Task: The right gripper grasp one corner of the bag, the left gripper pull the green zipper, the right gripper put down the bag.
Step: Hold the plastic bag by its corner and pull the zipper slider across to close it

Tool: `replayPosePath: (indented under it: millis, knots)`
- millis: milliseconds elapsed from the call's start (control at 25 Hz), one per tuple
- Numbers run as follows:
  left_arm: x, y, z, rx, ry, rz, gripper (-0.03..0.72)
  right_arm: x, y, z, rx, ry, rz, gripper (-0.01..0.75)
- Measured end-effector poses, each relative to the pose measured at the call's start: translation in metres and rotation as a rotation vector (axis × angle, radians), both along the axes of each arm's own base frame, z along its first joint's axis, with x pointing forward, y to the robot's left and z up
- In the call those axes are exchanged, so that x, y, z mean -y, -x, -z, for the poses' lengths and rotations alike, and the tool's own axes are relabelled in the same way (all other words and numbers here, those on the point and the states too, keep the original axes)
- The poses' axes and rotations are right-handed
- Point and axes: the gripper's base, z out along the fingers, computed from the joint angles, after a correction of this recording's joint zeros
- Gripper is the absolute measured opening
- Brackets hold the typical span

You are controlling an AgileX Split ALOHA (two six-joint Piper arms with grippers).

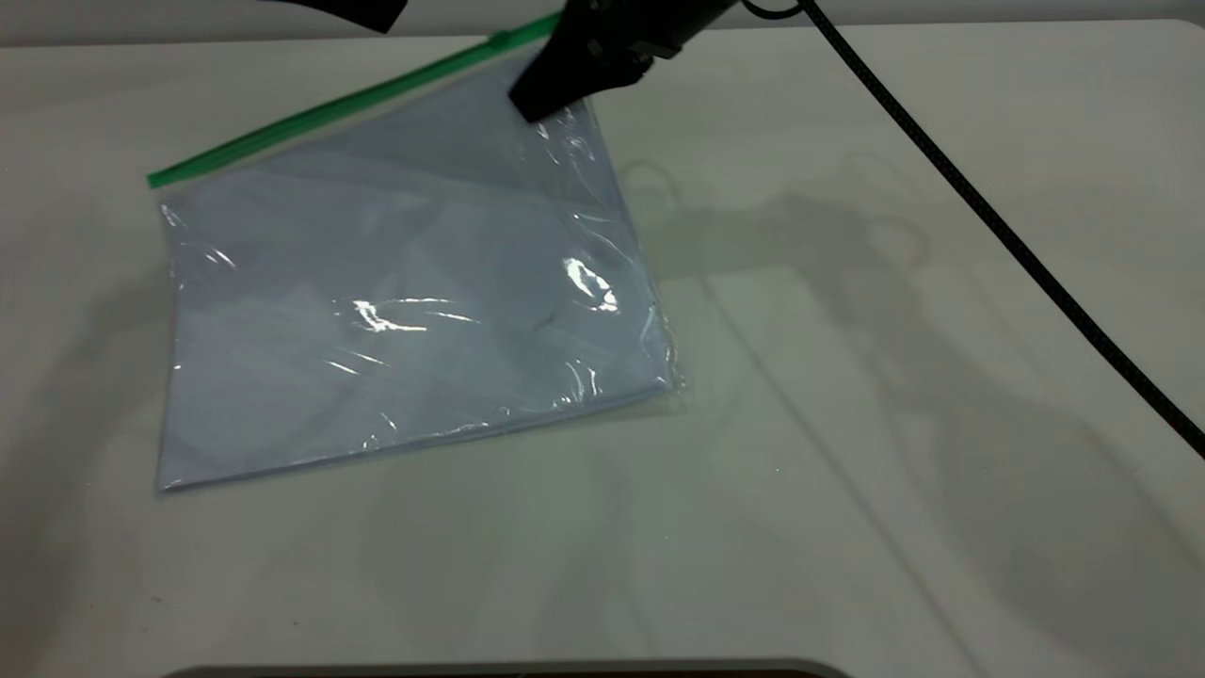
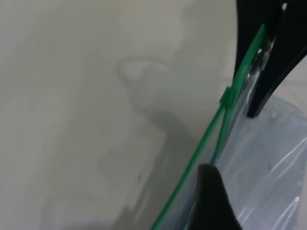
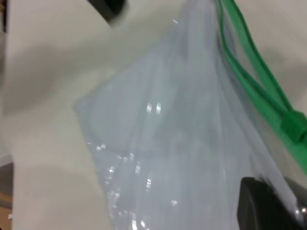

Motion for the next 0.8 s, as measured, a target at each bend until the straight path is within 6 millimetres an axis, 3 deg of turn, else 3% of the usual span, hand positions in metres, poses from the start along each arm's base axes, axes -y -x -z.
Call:
replayPosePath:
  millis: [360,600,800]
  knots:
    - [0.004,0.004,-0.001,0.022,0.006,0.087,0.551,-0.012,0.015,-0.005,0.003,-0.062,-0.148,0.033]
    - [0.026,0.011,-0.001,0.042,0.001,0.163,0.551,-0.017,0.021,-0.006,-0.011,-0.074,-0.188,0.033]
    - [0.029,0.011,0.005,0.028,0.000,0.171,0.551,-0.017,0.021,-0.006,-0.011,-0.075,-0.191,0.033]
